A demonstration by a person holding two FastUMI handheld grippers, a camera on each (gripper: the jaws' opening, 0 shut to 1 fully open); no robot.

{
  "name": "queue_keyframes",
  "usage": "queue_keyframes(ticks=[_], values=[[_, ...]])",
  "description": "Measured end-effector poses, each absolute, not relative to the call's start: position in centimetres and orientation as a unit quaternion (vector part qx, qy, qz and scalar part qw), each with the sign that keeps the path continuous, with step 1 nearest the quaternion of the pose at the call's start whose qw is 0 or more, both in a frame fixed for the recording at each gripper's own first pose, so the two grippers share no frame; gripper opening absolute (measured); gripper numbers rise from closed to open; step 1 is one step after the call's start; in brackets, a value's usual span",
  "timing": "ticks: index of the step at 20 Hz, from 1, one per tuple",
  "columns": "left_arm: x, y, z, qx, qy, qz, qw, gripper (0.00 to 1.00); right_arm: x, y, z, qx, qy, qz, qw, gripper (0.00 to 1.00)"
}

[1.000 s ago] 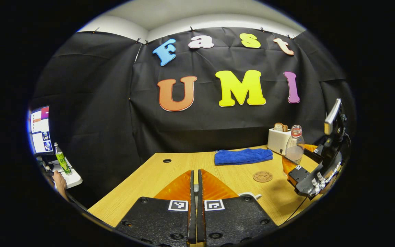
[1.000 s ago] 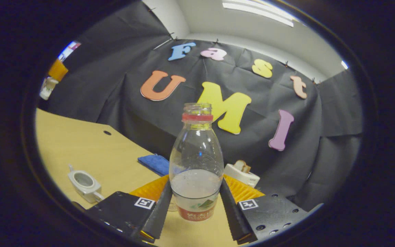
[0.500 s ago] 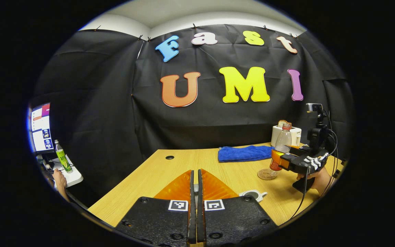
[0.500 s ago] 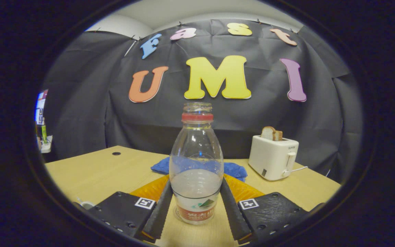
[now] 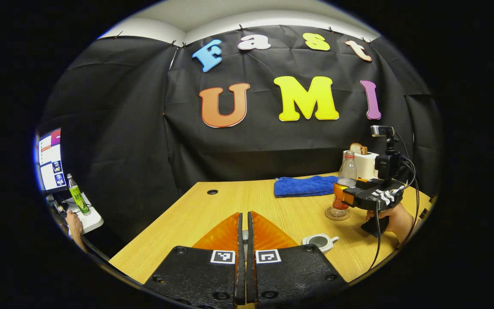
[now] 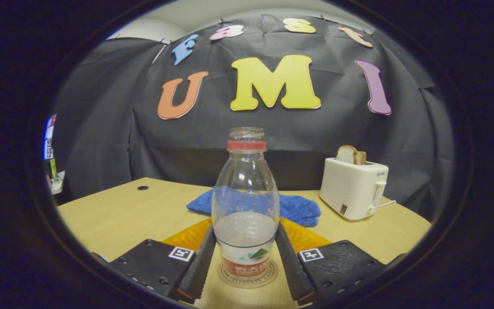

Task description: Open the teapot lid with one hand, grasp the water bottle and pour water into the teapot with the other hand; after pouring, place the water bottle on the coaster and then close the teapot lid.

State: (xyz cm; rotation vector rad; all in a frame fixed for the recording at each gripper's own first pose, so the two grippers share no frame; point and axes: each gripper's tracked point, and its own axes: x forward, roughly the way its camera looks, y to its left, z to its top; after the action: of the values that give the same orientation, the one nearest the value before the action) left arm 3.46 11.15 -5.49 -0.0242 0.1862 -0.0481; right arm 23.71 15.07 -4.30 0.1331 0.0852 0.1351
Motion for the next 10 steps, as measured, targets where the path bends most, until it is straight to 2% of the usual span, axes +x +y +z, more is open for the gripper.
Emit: queue_keyframes(ticks=[2,4,7,9,10], values=[[3.4,11.2,-5.3,-0.011,0.091,-0.024,0.996,0.00,23.8,15.0,-4.9,0.063,0.049,0.063,0.995,0.74],[3.4,11.3,-5.2,-0.014,0.090,-0.026,0.996,0.04,23.8,15.1,-5.4,0.062,0.062,0.062,0.994,0.76],[3.4,11.2,-5.0,-0.015,0.088,-0.025,0.996,0.03,23.6,15.1,-5.3,0.069,0.063,0.066,0.993,0.90],[3.4,11.3,-5.4,-0.015,0.092,-0.025,0.995,0.06,23.3,14.9,-5.1,0.069,0.059,0.064,0.994,0.95],[3.4,11.3,-5.5,-0.014,0.093,-0.025,0.995,0.04,23.1,14.8,-4.7,0.066,0.054,0.062,0.994,0.95]])
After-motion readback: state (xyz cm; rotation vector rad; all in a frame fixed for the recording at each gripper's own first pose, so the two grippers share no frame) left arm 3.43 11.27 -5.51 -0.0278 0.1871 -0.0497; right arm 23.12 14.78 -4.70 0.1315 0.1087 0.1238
